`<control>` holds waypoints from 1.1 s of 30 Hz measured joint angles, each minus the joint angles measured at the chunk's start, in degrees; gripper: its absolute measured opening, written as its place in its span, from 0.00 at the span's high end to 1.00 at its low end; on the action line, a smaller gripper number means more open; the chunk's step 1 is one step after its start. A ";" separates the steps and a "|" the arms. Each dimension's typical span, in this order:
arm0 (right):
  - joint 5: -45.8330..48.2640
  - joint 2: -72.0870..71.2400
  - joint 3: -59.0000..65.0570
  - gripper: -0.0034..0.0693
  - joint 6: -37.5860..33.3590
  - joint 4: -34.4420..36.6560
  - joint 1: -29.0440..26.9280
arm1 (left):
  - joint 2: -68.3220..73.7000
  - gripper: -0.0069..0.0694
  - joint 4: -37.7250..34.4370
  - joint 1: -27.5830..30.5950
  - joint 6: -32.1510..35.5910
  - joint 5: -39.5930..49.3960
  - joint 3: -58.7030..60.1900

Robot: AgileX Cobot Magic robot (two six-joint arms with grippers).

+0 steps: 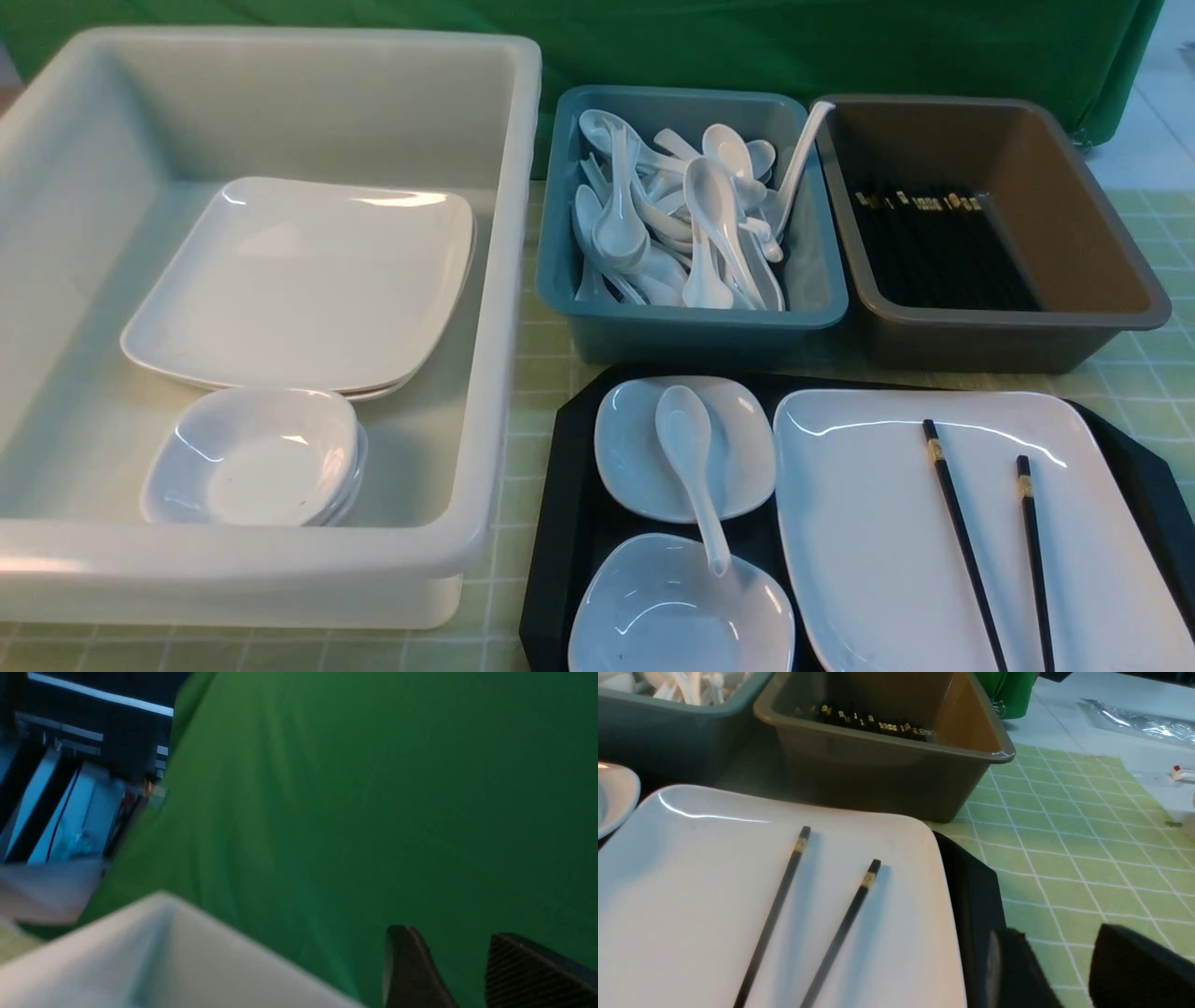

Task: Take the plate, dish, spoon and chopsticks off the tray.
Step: Use the right arm to grab a pair of chopsticks from the plate

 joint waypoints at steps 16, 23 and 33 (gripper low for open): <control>-36.77 -0.04 -0.45 0.64 28.05 12.31 0.02 | 22.71 0.93 9.30 0.05 -3.87 49.67 -45.06; 2.39 10.85 -23.25 0.93 21.35 6.42 7.18 | 44.94 0.93 1.87 0.05 12.49 74.98 -50.88; 50.97 52.17 -52.58 0.96 5.42 4.43 18.69 | 57.99 0.93 -8.96 -3.16 24.89 78.41 -52.93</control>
